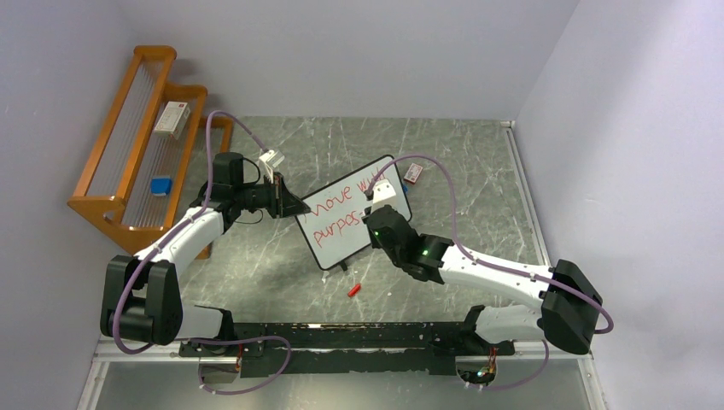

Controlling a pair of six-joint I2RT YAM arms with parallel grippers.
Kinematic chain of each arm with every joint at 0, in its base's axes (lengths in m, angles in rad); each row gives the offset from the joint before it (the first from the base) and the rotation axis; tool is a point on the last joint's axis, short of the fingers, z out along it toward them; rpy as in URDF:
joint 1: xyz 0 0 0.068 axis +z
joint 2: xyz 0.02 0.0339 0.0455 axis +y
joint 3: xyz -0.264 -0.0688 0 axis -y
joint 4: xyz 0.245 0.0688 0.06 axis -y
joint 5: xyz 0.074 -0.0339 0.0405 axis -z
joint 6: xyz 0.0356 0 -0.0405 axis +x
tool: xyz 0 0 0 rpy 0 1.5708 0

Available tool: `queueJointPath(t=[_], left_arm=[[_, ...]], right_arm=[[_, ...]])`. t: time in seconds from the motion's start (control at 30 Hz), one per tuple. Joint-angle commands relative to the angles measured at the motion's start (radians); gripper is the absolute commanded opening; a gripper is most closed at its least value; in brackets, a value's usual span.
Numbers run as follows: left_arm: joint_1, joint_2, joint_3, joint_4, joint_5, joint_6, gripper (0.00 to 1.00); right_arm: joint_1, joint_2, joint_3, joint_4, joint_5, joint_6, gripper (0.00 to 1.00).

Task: Write a sentence on the whiteboard

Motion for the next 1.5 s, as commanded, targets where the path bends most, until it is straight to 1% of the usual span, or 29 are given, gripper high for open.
queueJointPath(t=[0.0,0.67,0.97,1.47], left_arm=[[-0.017,0.044,-0.022,-0.099,-0.088,0.047,0.05],[-0.017,0.047,-0.021,-0.102,-0.087,0.049,0.05],[-0.017,0.049,-0.019,-0.105,-0.089,0.052,0.05],[-0.017,0.049,-0.018,-0.107,-0.093,0.052,0.05]], right_arm=[[-0.018,-0.012,-0.011,0.000,0.036,-0.010,0.00],[-0.018,0.008,0.023,0.056,0.024,-0.043,0.00],[-0.017,-0.004,0.011,0.076,-0.017,-0.055,0.00],[0.005,0.008,0.013,0.043,-0.062,-0.060,0.00]])
